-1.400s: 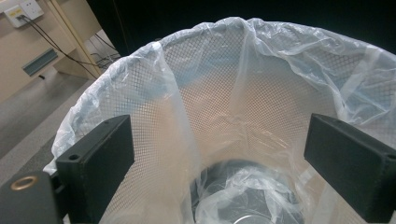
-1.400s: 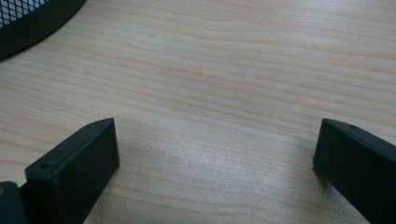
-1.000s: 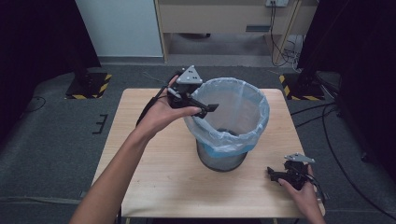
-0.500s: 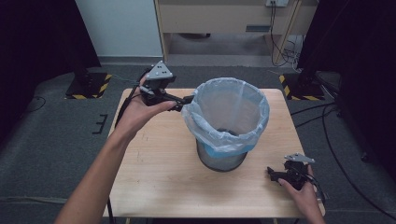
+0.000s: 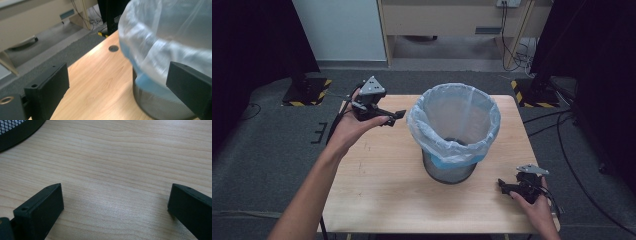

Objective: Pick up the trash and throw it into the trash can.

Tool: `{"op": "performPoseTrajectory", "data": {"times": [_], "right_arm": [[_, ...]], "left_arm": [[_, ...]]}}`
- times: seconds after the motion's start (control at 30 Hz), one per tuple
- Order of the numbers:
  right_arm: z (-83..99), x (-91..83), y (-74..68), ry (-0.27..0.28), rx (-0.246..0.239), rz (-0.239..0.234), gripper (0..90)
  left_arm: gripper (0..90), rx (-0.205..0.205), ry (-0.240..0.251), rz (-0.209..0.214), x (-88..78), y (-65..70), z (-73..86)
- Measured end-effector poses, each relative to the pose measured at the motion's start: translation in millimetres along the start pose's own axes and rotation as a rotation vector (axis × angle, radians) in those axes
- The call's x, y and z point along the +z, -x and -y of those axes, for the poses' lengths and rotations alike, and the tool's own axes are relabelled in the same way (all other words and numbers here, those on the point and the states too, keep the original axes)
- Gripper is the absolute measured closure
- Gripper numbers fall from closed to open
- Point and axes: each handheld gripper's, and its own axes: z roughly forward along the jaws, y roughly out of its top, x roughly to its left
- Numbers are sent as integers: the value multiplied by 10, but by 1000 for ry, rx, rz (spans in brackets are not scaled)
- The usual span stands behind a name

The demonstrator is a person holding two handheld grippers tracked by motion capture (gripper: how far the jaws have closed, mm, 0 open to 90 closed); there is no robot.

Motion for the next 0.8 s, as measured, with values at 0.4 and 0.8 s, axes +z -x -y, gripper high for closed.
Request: {"op": "performPoseTrajectory", "data": {"times": [0.4, 0.8], "right_arm": [[1, 1, 1, 1, -2, 0, 3], [0, 0, 0, 0, 0, 0, 3]], "left_arm": [[36, -51, -58, 3, 213, -18, 453], [35, -131, -179, -56, 494, -82, 1092]]}}
